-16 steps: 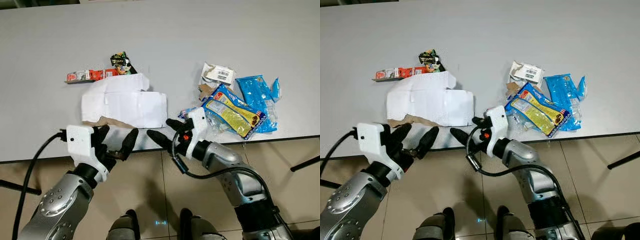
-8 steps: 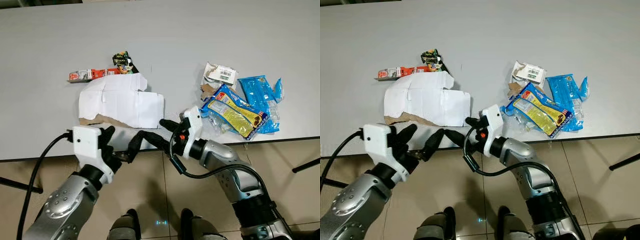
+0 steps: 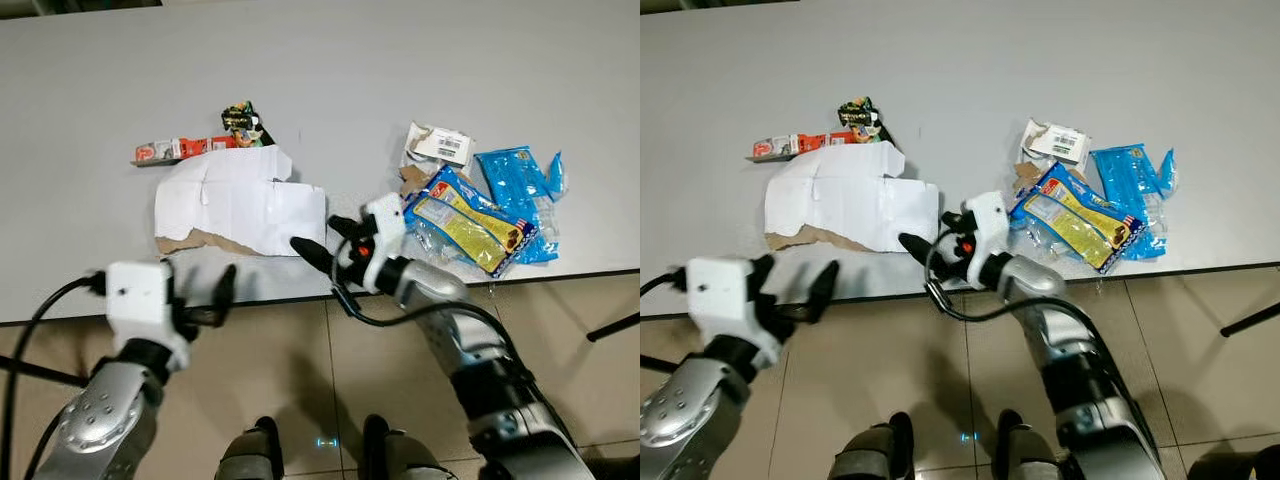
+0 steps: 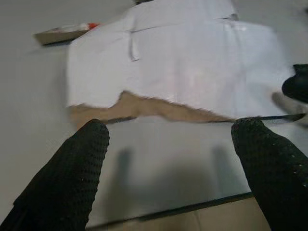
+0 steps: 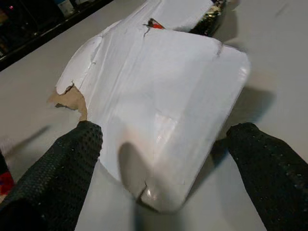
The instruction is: Picking trash to rubbish bin
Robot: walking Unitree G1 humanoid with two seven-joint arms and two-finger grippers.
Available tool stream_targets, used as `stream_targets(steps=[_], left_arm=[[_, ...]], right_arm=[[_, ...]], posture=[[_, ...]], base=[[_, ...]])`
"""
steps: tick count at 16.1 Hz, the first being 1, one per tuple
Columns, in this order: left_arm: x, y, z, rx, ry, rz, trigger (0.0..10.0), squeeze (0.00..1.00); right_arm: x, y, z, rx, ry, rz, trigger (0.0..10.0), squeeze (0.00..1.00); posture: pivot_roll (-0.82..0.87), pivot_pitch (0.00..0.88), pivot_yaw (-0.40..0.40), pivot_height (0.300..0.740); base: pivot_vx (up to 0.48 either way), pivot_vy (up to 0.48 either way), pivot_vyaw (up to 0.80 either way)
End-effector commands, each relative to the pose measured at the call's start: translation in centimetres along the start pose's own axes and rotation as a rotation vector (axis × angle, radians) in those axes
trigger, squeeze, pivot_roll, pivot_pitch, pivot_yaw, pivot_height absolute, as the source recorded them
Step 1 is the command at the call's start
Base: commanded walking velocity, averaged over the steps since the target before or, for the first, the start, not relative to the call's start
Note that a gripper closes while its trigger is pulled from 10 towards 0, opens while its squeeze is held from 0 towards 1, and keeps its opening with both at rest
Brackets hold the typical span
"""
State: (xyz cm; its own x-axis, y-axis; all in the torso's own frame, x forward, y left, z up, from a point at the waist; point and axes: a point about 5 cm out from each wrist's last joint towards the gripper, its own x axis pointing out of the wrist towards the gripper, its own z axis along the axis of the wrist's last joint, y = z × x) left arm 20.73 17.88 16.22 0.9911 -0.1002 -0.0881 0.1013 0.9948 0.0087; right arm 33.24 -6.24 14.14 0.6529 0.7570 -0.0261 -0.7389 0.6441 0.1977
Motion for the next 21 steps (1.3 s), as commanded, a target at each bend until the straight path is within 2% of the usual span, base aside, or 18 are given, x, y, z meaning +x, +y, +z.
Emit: stream_targets(steps=[1,5,6,7,10,11,12,13,21], left_arm=[[-0.4,0.2,0.2,0.006,-0.018,0.024,10.0,0.00],[-0.7,0.0,0.1,0.012,-0.014,0.019,10.0,0.00],[-0.7,-0.1,0.0,0.013,-0.009,0.017,10.0,0.00],[-0.8,0.0,0.0,0.015,-0.009,0.016,10.0,0.00],[-0.8,0.3,0.1,0.021,-0.010,0.022,10.0,0.00],[-0.9,0.2,0.1,0.019,-0.008,0.021,10.0,0.00],[-0.8,0.1,0.0,0.017,-0.006,0.019,10.0,0.00],[-0.8,0.1,0.0,0.016,-0.005,0.019,10.0,0.00],[-0.9,0.2,-0.2,0.010,0.000,0.025,10.0,0.00]], right_arm=[[0.5,-0.2,-0.1,0.006,-0.008,-0.016,10.0,1.00],[1.8,-0.1,-0.1,-0.014,-0.016,-0.008,10.0,1.00],[2.5,0.3,0.1,-0.014,-0.031,0.001,10.0,0.05],[3.0,0.6,0.2,-0.017,-0.038,0.006,10.0,0.00],[4.1,1.9,0.1,-0.041,-0.046,0.046,10.0,0.00],[4.3,2.4,-0.2,-0.033,-0.043,0.070,5.6,0.00],[4.4,2.8,-0.6,-0.032,-0.039,0.083,0.4,0.00],[4.5,2.9,-0.7,-0.029,-0.041,0.094,0.0,0.00],[4.5,2.8,-0.9,-0.029,-0.052,0.100,0.0,0.00]], posture=[[0.16,0.279,0.051,0.740],[0.17,0.282,0.057,0.740],[0.17,0.281,0.060,0.740],[0.18,0.281,0.063,0.740],[0.19,0.282,0.064,0.740],[0.19,0.282,0.064,0.740],[0.19,0.282,0.064,0.740],[0.19,0.282,0.064,0.740],[0.19,0.282,0.064,0.740]], base=[[0.000,0.000,0.00],[0.000,0.000,0.00],[0.000,0.000,0.00],[0.000,0.000,0.00],[0.000,0.000,0.00],[0.000,0.000,0.00],[0.000,0.000,0.00],[0.000,0.000,0.00],[0.000,0.000,0.00]])
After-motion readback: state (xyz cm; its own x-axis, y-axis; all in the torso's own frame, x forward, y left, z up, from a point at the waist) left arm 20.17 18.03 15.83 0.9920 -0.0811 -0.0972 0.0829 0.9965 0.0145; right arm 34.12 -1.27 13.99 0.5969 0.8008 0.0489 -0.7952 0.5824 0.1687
